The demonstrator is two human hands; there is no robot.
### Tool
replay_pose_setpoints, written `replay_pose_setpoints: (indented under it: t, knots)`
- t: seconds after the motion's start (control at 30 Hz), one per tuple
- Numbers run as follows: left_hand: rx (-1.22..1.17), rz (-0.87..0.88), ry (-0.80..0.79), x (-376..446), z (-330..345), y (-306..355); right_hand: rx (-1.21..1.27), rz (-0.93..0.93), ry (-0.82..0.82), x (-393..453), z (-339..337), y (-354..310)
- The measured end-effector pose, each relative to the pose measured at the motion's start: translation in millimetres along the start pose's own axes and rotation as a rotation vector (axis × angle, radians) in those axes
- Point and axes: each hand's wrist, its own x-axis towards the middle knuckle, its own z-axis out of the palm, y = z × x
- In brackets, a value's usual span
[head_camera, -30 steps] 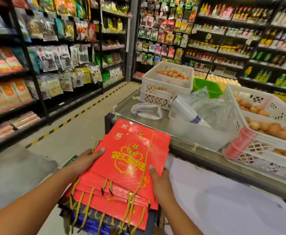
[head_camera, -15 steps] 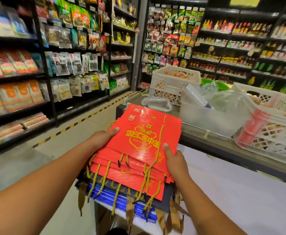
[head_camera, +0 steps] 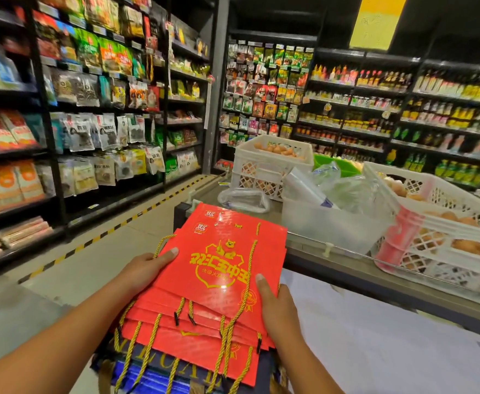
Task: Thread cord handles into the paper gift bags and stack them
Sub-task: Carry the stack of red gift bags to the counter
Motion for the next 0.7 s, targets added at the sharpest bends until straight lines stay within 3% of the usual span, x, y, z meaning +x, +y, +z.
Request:
replay_pose_setpoints:
  t: [0.2, 0.4, 0.7]
  knots:
    - [-0.022, -0.004, -0.019, 0.4, -1.1, 1.5, 0.013, 0.008, -0.005, 8.0, 0.6, 3.6]
    - [-0.101, -0.089, -0.243, -3.4, -17.2, 32.1, 0.068, 0.062, -0.058, 19.5, 7.9, -7.9]
    - [-0.118, -0.168, -0.217, 10.2, -39.0, 43.2, 0.096, 0.081, -0.097, 32.9, 42.1, -24.8]
